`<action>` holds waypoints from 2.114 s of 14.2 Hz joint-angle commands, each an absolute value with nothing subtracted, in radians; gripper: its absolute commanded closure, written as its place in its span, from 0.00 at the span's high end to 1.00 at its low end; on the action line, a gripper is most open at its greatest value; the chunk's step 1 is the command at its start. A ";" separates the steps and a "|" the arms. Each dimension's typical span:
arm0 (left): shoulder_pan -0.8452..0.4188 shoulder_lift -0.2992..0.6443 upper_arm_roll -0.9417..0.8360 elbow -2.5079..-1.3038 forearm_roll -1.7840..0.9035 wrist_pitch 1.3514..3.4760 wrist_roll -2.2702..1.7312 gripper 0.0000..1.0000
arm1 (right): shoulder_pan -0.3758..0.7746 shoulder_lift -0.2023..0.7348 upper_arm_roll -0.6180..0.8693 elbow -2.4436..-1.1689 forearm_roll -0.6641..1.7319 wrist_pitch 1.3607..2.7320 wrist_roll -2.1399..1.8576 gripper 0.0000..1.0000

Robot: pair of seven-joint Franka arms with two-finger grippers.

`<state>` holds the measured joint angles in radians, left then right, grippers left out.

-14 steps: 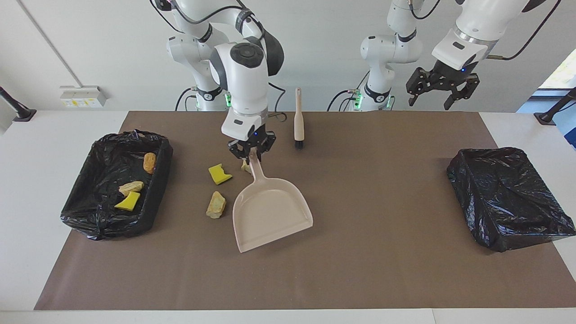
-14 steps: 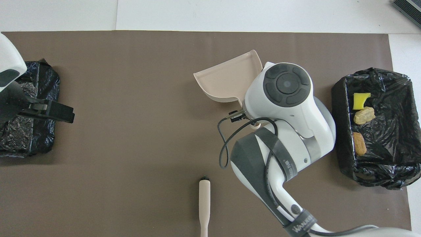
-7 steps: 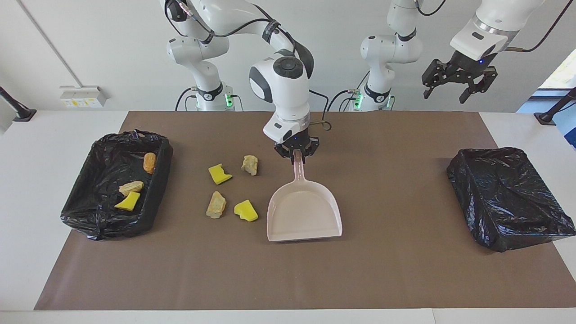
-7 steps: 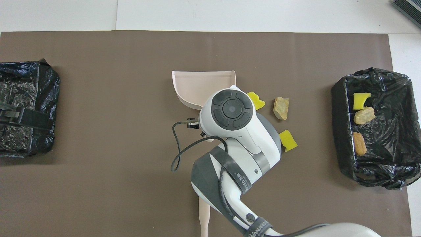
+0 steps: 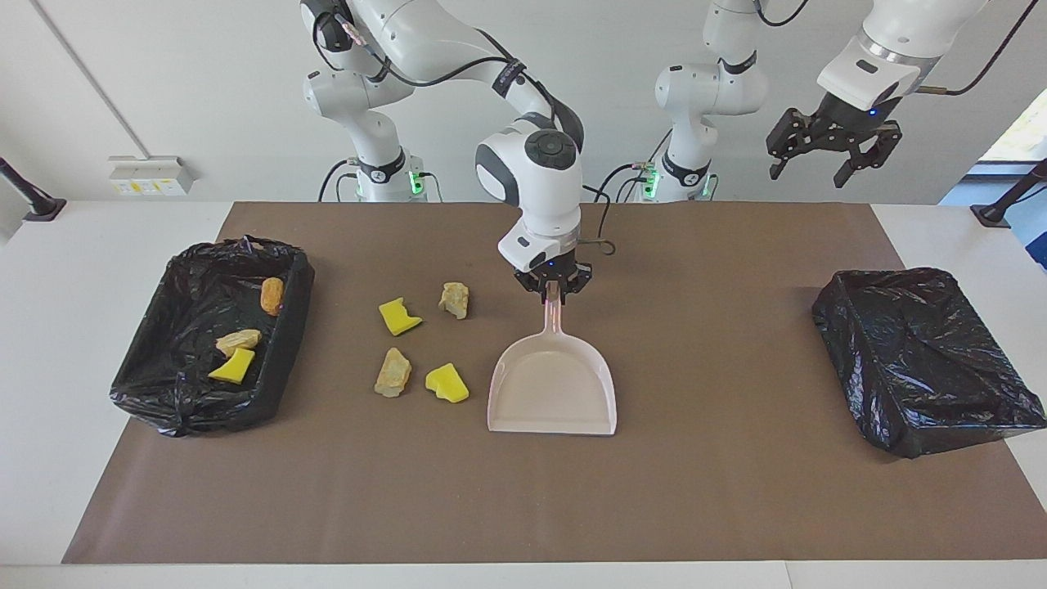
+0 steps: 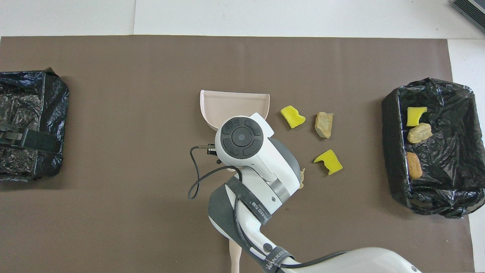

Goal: Sweep and dump trash in bin
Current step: 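Bring the empty dustpan back to the mat center with the right gripper, then set the dustpan down, open the right gripper and withdraw it, then grasp the dustpan handle with the left gripper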

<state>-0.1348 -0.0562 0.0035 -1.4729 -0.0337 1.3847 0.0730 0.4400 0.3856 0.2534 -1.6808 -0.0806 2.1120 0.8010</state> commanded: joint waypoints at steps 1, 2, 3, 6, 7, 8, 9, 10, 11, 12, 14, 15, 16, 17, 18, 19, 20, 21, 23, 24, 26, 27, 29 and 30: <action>-0.124 -0.081 -0.003 -1.506 -0.018 1.414 0.078 1.00 | 0.456 0.373 0.250 -1.749 -0.118 2.195 0.821 0.00; -0.124 -0.081 -0.003 -1.506 -0.018 1.413 0.078 1.00 | 0.457 0.373 0.252 -1.752 -0.118 2.197 0.795 0.00; -0.123 -0.083 -0.002 -1.506 -0.018 1.405 0.078 1.00 | 0.456 0.373 0.252 -1.755 -0.118 2.197 0.781 0.00; -0.126 -0.083 0.006 -1.506 -0.018 1.404 0.077 1.00 | 0.445 0.377 0.252 -1.758 -0.109 2.198 0.758 0.00; -0.126 -0.084 0.006 -1.509 -0.018 1.405 0.077 1.00 | 0.442 0.382 0.252 -1.758 -0.101 2.200 0.740 0.00; -0.126 -0.084 0.008 -1.511 -0.018 1.416 0.077 1.00 | 0.442 0.383 0.252 -1.756 -0.098 2.200 0.738 0.07; -0.126 -0.084 0.011 -1.511 -0.018 1.414 0.077 1.00 | 0.442 0.385 0.252 -1.755 -0.100 2.198 0.735 0.35; -0.127 -0.084 0.011 -1.509 -0.018 1.414 0.077 1.00 | 0.442 0.385 0.252 -1.752 -0.104 2.198 0.717 0.89; -0.130 -0.084 0.011 -1.509 -0.018 1.414 0.078 1.00 | 0.442 0.385 0.252 -1.747 -0.106 2.195 0.669 1.00; -0.133 -0.083 0.011 -1.511 -0.018 1.419 0.081 1.00 | 0.442 0.384 0.252 -1.746 -0.098 2.195 0.651 1.00; -0.132 -0.083 0.011 -1.511 -0.018 1.427 0.084 1.00 | 0.440 0.362 0.252 -1.744 -0.097 2.174 0.647 1.00; -0.133 -0.083 0.011 -1.512 -0.018 1.436 0.084 1.00 | 0.436 0.336 0.252 -1.746 -0.095 2.151 0.646 1.00; -0.132 -0.083 0.011 -1.513 -0.018 1.442 0.084 1.00 | 0.413 0.303 0.252 -1.746 -0.081 2.096 0.638 1.00; -0.132 -0.080 0.011 -1.513 -0.018 1.451 0.084 1.00 | 0.376 0.278 0.252 -1.746 -0.034 2.050 0.626 1.00; -0.130 -0.077 0.011 -1.509 -0.018 1.460 0.086 1.00 | 0.342 0.272 0.253 -1.737 0.033 2.024 0.589 1.00; -0.126 -0.074 0.011 -1.509 -0.021 1.472 0.087 1.00 | 0.334 0.250 0.253 -1.735 0.066 1.981 0.545 1.00; -0.126 -0.066 0.011 -1.509 -0.021 1.492 0.086 1.00 | 0.350 0.226 0.252 -1.736 0.069 1.930 0.526 1.00; -0.129 -0.051 0.009 -1.508 -0.023 1.500 0.086 1.00 | 0.353 0.198 0.256 -1.744 0.069 1.887 0.532 1.00; -0.136 -0.016 -0.015 -1.508 -0.025 1.526 0.081 1.00 | 0.409 0.131 0.255 -1.747 0.081 1.710 0.564 1.00; -0.135 -0.005 -0.050 -1.512 -0.025 1.548 0.078 1.00 | 0.434 0.100 0.256 -1.770 0.086 1.650 0.610 1.00; -0.138 0.037 -0.090 -1.528 -0.025 1.578 0.069 1.00 | 0.500 0.005 0.256 -1.903 0.176 1.673 0.681 1.00; -0.137 0.047 -0.133 -1.554 -0.023 1.609 0.048 1.00 | 0.511 -0.049 0.256 -1.990 0.234 1.733 0.687 1.00; -0.138 0.049 -0.191 -1.641 -0.021 1.727 -0.042 1.00 | 0.572 -0.158 0.256 -2.188 0.311 1.868 0.690 1.00; -0.138 0.051 -0.219 -1.673 -0.021 1.768 -0.076 1.00 | 0.609 -0.170 0.256 -2.241 0.313 1.894 0.693 1.00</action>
<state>-0.1392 0.0688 -0.1766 -1.5890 -0.0328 1.6821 -0.0137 0.5693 -0.0577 0.2614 -2.0436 0.2692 1.7922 0.6849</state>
